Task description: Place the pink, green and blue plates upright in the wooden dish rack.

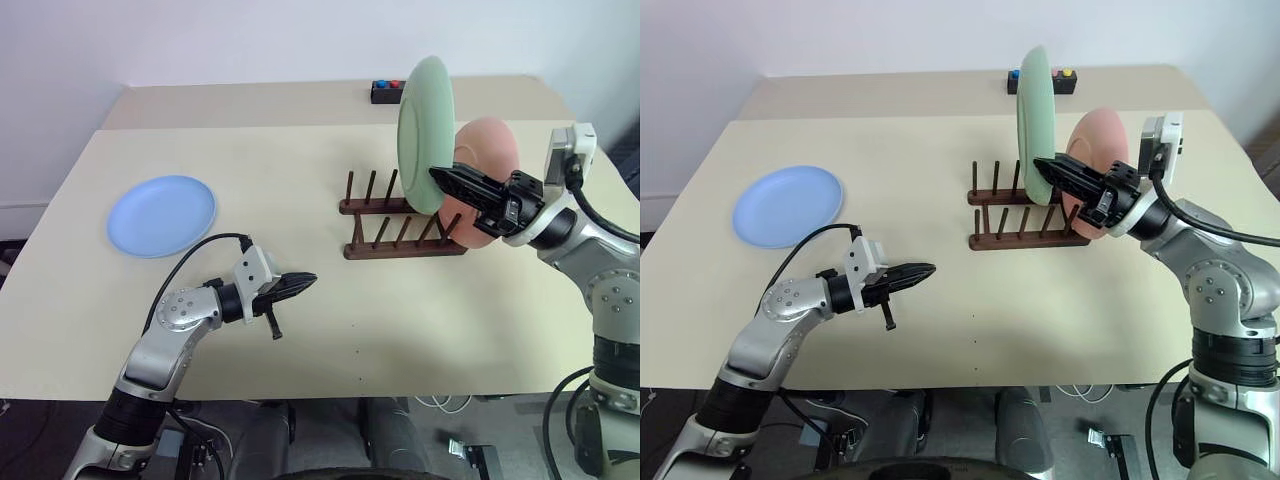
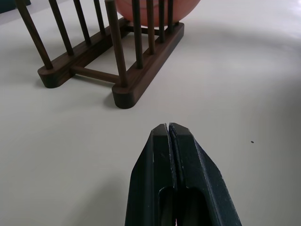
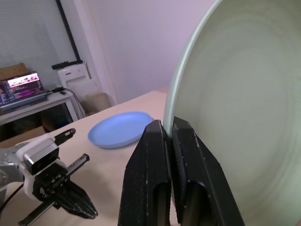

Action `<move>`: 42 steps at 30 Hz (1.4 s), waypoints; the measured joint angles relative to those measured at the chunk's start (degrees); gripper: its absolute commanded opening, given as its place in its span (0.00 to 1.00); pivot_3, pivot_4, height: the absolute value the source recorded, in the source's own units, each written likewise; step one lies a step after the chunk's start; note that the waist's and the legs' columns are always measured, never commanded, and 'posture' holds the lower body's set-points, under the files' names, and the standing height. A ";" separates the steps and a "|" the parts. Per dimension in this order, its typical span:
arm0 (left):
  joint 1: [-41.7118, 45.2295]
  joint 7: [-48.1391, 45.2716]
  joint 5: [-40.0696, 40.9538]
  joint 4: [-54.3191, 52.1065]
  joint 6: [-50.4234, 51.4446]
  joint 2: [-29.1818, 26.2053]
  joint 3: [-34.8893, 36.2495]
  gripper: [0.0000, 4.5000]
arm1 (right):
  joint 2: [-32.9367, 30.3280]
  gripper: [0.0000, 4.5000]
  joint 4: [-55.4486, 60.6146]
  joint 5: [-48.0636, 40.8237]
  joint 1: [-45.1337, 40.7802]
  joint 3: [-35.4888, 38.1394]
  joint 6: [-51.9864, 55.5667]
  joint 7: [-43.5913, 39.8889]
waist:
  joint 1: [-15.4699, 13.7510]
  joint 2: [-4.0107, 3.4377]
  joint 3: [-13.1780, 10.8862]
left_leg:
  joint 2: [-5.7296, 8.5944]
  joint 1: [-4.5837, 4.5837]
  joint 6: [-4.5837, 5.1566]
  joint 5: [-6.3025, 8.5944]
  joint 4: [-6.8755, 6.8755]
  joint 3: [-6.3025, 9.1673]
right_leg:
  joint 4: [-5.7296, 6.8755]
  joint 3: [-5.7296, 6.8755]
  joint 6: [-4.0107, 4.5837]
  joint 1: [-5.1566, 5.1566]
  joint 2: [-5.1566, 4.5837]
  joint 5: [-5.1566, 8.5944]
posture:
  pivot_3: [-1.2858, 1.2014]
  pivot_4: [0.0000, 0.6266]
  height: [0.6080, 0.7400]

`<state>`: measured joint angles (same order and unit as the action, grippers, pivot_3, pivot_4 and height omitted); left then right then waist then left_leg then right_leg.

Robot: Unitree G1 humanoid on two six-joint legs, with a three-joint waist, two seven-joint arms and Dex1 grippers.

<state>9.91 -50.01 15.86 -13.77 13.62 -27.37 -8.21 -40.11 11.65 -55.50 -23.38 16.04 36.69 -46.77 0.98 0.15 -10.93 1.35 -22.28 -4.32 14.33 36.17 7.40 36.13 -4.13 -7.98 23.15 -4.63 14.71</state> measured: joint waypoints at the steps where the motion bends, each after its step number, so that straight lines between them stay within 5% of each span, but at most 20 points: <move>1: 0.00 0.00 0.02 -0.03 0.03 0.00 0.00 0.00 | 0.03 0.01 -0.23 -0.01 0.14 0.00 0.40 -0.16 | 0.01 0.00 0.00 | 0.00 0.00 0.00 0.00 0.00 0.00 | 0.00 0.00 0.00 0.00 0.00 0.00 | 0.52 0.24 1.00; 19: 0.06 0.04 0.19 -0.38 0.67 0.01 0.00 0.00 | 1.19 0.01 -2.48 -0.03 0.69 1.25 2.86 -0.55 | 0.01 0.00 0.00 | 0.00 0.00 0.00 0.00 0.00 0.00 | 0.00 0.00 0.00 0.00 0.01 0.00 | 0.52 0.24 1.00; 22: 0.42 0.02 0.50 -0.43 0.72 0.01 0.00 0.00 | 1.29 0.21 -2.48 -0.23 0.75 1.42 3.03 -0.60 | 0.02 0.00 0.00 | 0.00 0.00 0.00 0.00 0.00 0.00 | 0.00 0.00 0.00 0.00 0.01 0.00 | 0.52 0.24 1.00; 29: 0.57 0.03 0.59 -0.66 0.81 0.01 -0.01 0.00 | 1.47 0.99 -2.49 -0.65 0.75 1.50 3.51 -0.47 | 0.03 0.00 0.00 | 0.00 0.00 0.00 0.00 0.00 0.00 | 0.00 0.00 0.00 0.00 0.01 0.00 | 0.52 0.24 1.00; 42: 0.59 0.00 0.60 -0.66 0.88 0.01 -0.06 0.00 | 0.83 0.99 -1.53 3.45 0.72 1.51 0.73 0.37 | 0.02 0.00 0.00 | 0.00 0.00 0.00 0.00 0.00 0.00 | 0.00 0.00 0.00 0.01 0.01 0.00 | 0.52 0.24 1.00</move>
<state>10.50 -50.01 16.46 -14.43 14.50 -27.36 -8.27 -39.28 10.12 -52.05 -22.66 17.54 37.42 -46.40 1.00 0.15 -10.93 1.35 -22.28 -4.32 14.33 36.16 7.39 36.13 -4.12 -7.99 23.16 -4.63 14.71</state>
